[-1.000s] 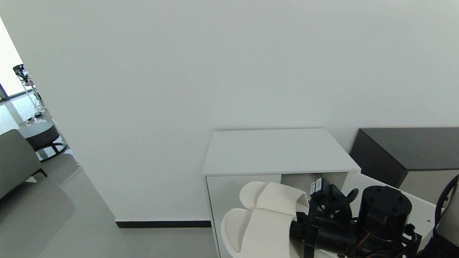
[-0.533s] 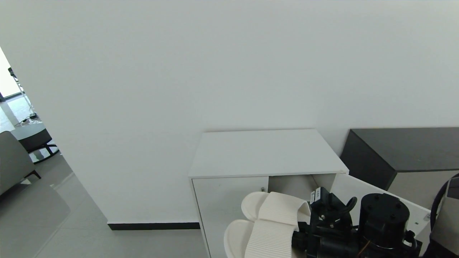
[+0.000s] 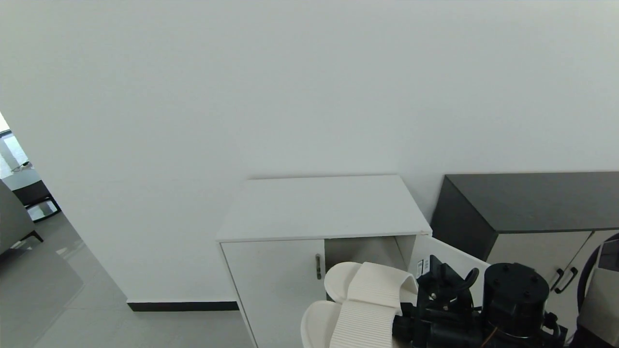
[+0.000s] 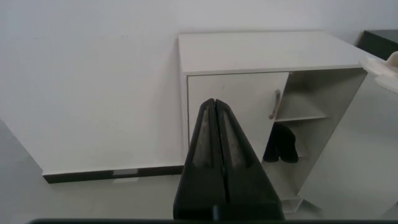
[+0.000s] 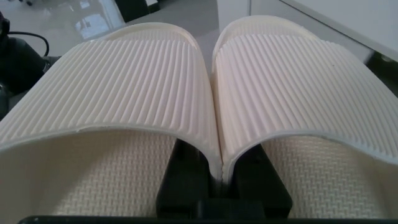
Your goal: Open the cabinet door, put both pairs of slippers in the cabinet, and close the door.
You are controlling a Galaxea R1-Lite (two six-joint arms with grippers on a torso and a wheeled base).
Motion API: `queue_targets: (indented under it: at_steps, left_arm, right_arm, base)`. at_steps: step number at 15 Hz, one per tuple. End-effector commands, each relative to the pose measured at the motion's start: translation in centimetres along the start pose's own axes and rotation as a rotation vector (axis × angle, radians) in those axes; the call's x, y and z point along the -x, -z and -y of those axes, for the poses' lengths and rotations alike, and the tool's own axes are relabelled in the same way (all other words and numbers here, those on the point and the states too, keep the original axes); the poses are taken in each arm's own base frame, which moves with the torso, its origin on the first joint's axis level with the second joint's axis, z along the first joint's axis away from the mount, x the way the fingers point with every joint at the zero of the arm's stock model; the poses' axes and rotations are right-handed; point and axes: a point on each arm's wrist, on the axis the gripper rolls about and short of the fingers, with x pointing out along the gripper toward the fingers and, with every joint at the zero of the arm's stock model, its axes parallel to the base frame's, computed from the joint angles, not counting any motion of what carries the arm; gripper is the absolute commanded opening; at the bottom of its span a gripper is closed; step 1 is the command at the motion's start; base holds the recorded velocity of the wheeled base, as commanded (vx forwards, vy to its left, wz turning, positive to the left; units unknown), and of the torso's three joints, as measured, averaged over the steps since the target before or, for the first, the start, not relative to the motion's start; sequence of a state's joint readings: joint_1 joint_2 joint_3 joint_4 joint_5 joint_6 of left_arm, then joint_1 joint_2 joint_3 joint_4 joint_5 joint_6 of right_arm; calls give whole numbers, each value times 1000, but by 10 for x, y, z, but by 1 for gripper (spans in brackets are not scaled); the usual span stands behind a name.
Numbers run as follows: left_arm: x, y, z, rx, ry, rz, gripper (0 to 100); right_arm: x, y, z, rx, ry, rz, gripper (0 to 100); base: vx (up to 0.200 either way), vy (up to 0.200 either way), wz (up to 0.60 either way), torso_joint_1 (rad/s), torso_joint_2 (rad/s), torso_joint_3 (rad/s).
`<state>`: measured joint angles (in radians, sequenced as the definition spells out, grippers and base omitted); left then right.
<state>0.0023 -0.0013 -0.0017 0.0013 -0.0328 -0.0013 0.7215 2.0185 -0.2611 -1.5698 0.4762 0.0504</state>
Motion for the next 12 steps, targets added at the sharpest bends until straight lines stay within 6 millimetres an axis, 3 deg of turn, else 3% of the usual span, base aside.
queue_targets:
  at_steps: [1, 3, 12]
  left_arm:
    - [0, 0, 0, 0, -1, -2, 0]
    - [0, 0, 0, 0, -1, -2, 0]
    - [0, 0, 0, 2, -1, -2, 0]
  right_arm:
    - [1, 2, 0, -5, -1, -9, 0]
    - [1, 4, 0, -6, -1, -15, 0]
    - [0, 9, 1, -18, 0, -34, 0]
  base:
    - [0, -200, 0, 7, -2, 7]
    - [0, -200, 0, 2, 0, 0]
    - [0, 0, 0, -14, 33, 16]
